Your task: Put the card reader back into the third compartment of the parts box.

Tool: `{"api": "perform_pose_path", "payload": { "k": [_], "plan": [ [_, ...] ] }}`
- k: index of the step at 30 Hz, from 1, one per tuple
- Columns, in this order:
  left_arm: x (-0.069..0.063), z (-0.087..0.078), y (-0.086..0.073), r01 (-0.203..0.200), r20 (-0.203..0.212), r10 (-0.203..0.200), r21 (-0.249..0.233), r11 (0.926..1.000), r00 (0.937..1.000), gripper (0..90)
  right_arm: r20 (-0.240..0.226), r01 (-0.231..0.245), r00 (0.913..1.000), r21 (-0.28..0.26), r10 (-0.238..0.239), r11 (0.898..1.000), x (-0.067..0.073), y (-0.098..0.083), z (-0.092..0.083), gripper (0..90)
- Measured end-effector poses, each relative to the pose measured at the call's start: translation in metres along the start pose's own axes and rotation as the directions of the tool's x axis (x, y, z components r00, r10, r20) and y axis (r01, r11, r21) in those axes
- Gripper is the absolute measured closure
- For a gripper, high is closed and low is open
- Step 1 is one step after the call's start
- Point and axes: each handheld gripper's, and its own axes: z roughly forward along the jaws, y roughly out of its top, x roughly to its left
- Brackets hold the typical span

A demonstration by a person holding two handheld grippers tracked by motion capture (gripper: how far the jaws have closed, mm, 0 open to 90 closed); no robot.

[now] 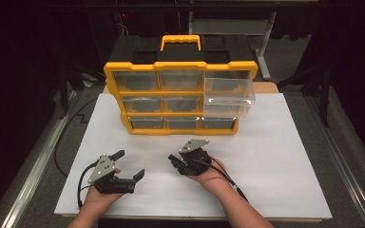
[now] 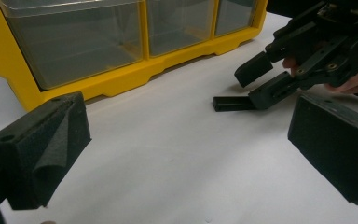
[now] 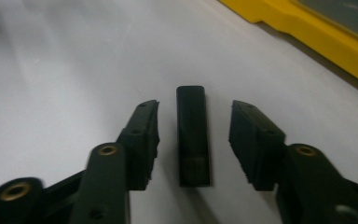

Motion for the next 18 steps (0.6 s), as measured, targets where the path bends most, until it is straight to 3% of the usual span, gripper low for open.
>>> {"api": "perform_pose_path", "payload": {
  "k": [18],
  "plan": [
    [-0.0016, 0.0003, 0.0000, -0.007, 0.001, 0.007, 0.002, 1.0000, 1.0000, 0.3, -0.011, 0.043, 0.9990, 0.033, -0.043, 0.999, -0.0006, -0.0007, 0.0116, 65.9]
  ]
}}
